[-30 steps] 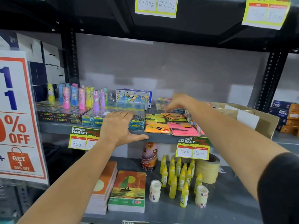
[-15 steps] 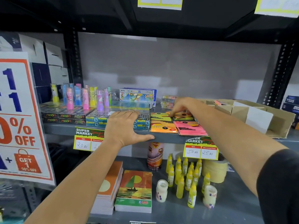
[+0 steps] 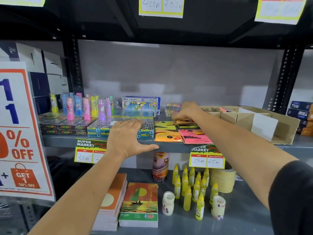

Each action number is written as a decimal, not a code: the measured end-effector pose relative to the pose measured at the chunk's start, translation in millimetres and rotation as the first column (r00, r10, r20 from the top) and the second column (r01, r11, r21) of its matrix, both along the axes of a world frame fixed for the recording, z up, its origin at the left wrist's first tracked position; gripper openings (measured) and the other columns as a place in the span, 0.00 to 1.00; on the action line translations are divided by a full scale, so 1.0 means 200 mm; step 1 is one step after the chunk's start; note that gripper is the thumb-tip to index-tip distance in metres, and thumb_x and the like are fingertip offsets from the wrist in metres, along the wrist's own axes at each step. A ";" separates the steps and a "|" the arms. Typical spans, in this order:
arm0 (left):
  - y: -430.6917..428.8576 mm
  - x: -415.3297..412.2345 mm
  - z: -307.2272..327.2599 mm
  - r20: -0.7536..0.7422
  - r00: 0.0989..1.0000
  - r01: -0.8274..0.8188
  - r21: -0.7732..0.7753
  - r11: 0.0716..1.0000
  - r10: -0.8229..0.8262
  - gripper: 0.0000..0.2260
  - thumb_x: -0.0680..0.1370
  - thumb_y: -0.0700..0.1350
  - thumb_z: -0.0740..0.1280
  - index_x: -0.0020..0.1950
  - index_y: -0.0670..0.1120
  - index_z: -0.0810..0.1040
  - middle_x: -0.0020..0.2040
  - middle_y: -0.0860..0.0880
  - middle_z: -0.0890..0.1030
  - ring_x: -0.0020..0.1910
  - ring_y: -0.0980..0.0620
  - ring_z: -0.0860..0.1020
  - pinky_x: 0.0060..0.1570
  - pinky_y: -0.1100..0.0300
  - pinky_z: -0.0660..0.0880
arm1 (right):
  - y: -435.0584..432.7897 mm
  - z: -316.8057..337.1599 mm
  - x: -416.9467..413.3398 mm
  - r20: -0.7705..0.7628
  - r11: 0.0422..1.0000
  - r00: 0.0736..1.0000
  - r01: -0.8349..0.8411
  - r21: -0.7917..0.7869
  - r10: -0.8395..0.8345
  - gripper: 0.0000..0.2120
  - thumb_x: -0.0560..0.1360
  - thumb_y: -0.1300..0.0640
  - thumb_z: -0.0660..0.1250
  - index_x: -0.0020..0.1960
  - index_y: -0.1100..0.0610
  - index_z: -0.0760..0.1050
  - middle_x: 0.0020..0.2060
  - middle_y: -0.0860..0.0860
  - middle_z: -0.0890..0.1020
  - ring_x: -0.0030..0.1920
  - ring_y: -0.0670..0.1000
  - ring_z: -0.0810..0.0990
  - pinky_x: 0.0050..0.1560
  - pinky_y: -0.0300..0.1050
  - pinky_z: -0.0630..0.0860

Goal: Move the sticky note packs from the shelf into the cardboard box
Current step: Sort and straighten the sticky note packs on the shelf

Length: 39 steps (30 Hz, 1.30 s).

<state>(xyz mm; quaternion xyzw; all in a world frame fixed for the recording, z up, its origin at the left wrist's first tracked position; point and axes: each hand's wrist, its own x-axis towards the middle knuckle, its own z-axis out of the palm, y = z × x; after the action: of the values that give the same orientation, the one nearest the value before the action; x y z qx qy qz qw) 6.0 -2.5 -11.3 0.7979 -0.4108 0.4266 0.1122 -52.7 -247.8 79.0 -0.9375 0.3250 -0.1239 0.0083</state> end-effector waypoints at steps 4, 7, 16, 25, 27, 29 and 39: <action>0.00 -0.01 0.00 -0.019 1.000 0.003 0.002 1.000 -0.003 0.47 0.63 0.82 0.48 0.59 0.47 0.81 0.54 0.50 0.83 0.53 0.48 0.81 0.52 0.53 0.75 | 0.03 0.09 -0.04 0.075 0.999 0.996 -0.039 -0.009 0.040 0.20 0.63 0.39 0.71 0.35 0.55 0.71 0.34 0.50 0.75 0.33 0.47 0.73 0.30 0.40 0.69; 0.00 -0.01 0.01 -0.029 1.000 0.008 0.002 1.000 -0.008 0.48 0.62 0.83 0.48 0.60 0.47 0.80 0.55 0.50 0.83 0.54 0.48 0.80 0.53 0.53 0.74 | 0.06 0.16 -0.09 0.080 0.984 0.981 -0.174 -0.032 0.176 0.20 0.63 0.40 0.71 0.38 0.59 0.77 0.35 0.51 0.78 0.36 0.50 0.75 0.32 0.39 0.68; 0.01 -0.02 0.02 -0.020 1.000 0.001 0.005 1.000 -0.001 0.47 0.62 0.82 0.49 0.58 0.46 0.80 0.51 0.49 0.84 0.51 0.48 0.81 0.50 0.54 0.75 | 0.22 0.20 -0.26 -0.041 0.804 0.815 -0.561 0.198 0.578 0.17 0.65 0.49 0.76 0.50 0.51 0.77 0.48 0.48 0.80 0.50 0.51 0.78 0.51 0.49 0.76; 0.01 -0.02 0.01 -0.036 0.999 -0.006 0.009 1.000 0.006 0.48 0.61 0.83 0.49 0.59 0.46 0.80 0.54 0.49 0.83 0.53 0.48 0.81 0.53 0.53 0.74 | 0.28 0.10 -0.26 -0.157 0.733 0.720 -0.632 0.253 0.676 0.21 0.65 0.53 0.78 0.54 0.52 0.76 0.55 0.50 0.78 0.55 0.51 0.77 0.59 0.54 0.74; 0.00 -0.02 0.01 -0.040 0.999 -0.005 0.008 1.000 0.006 0.49 0.61 0.83 0.49 0.59 0.46 0.80 0.54 0.48 0.83 0.53 0.48 0.81 0.53 0.53 0.74 | 0.29 0.09 -0.26 -0.167 0.734 0.718 -0.633 0.247 0.676 0.20 0.65 0.52 0.78 0.54 0.51 0.76 0.55 0.49 0.78 0.56 0.51 0.77 0.59 0.54 0.74; 0.00 -0.02 0.01 -0.043 0.999 -0.002 0.008 1.000 0.002 0.48 0.61 0.83 0.49 0.59 0.46 0.80 0.53 0.48 0.83 0.52 0.48 0.81 0.52 0.53 0.74 | 0.30 0.08 -0.26 -0.165 0.731 0.715 -0.640 0.236 0.680 0.21 0.65 0.52 0.78 0.54 0.52 0.76 0.55 0.49 0.78 0.56 0.51 0.77 0.58 0.53 0.75; 0.00 -0.02 0.01 -0.053 0.999 0.004 0.010 1.000 -0.004 0.47 0.61 0.83 0.50 0.56 0.46 0.80 0.50 0.49 0.84 0.49 0.48 0.81 0.49 0.54 0.75 | 0.30 0.06 -0.24 -0.182 0.725 0.705 -0.635 0.268 0.685 0.19 0.67 0.50 0.76 0.55 0.52 0.76 0.54 0.47 0.78 0.55 0.49 0.76 0.57 0.49 0.74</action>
<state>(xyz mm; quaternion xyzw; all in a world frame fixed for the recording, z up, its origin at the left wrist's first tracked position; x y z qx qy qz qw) 2.6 -2.0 -8.8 0.8087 -0.4113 0.4030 0.1199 -100.9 -187.3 90.8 -0.9941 -0.0255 0.0465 0.0951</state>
